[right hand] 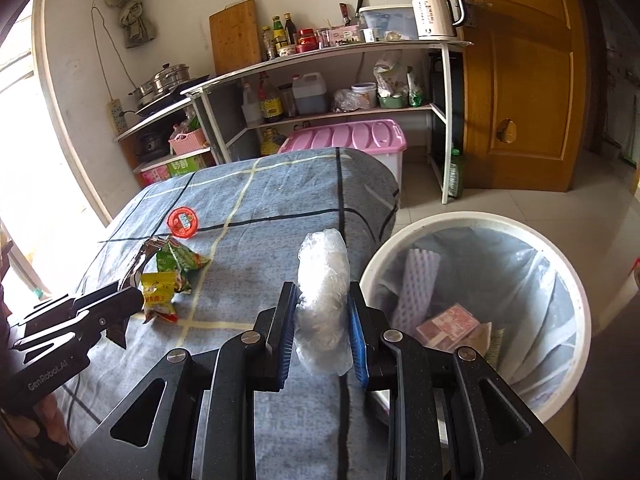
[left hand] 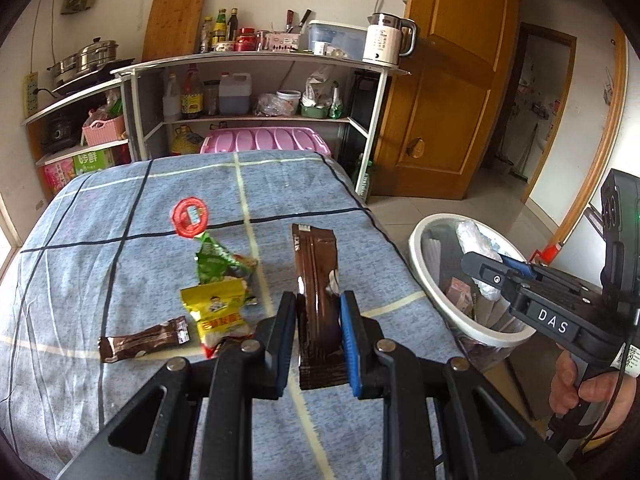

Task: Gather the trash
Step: 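Carry the chocolate wrapper and plastic bag over the bin and release both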

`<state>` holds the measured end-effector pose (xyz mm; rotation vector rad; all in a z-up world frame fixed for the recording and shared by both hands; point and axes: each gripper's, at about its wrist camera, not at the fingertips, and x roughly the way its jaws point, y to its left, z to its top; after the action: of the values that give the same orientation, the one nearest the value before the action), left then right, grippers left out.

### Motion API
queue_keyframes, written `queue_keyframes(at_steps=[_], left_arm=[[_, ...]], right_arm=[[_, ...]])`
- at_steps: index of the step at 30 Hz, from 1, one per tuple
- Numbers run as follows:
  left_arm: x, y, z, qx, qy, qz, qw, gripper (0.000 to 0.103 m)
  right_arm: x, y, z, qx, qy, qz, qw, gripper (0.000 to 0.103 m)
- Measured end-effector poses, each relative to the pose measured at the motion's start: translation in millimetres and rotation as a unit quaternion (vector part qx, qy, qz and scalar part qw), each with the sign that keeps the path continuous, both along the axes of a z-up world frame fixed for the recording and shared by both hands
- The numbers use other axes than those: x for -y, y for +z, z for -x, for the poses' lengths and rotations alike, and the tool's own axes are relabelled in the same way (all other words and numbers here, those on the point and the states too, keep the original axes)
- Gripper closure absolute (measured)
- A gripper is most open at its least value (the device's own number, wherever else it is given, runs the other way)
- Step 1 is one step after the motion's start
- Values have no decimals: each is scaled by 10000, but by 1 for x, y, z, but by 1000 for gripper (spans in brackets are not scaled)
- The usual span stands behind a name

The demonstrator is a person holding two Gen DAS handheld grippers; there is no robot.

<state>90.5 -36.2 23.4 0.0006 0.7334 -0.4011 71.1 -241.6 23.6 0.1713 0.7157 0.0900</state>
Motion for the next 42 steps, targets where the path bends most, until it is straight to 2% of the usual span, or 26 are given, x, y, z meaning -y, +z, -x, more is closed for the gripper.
queue_keyframes(at_steps=[14,23,32,42], left_arm=[[107,-2,-16,-103,-887,-29,9960,80],[152,-14,-21,-251,-1204,-126,9923,80],[180,-31,-23,-489,-1432,-236,9882,80],[188,-39,-28,-691,-1481,-171,9864,79]], right_arm=[[85,-8,11,-172,-730,44,9972,78],[115,-23,11,-412,-966,76,9944,78],[133,-49,4,-785,-1129,177,9903,78],[143,-61,-1,-994,-1200,59,9878,77]])
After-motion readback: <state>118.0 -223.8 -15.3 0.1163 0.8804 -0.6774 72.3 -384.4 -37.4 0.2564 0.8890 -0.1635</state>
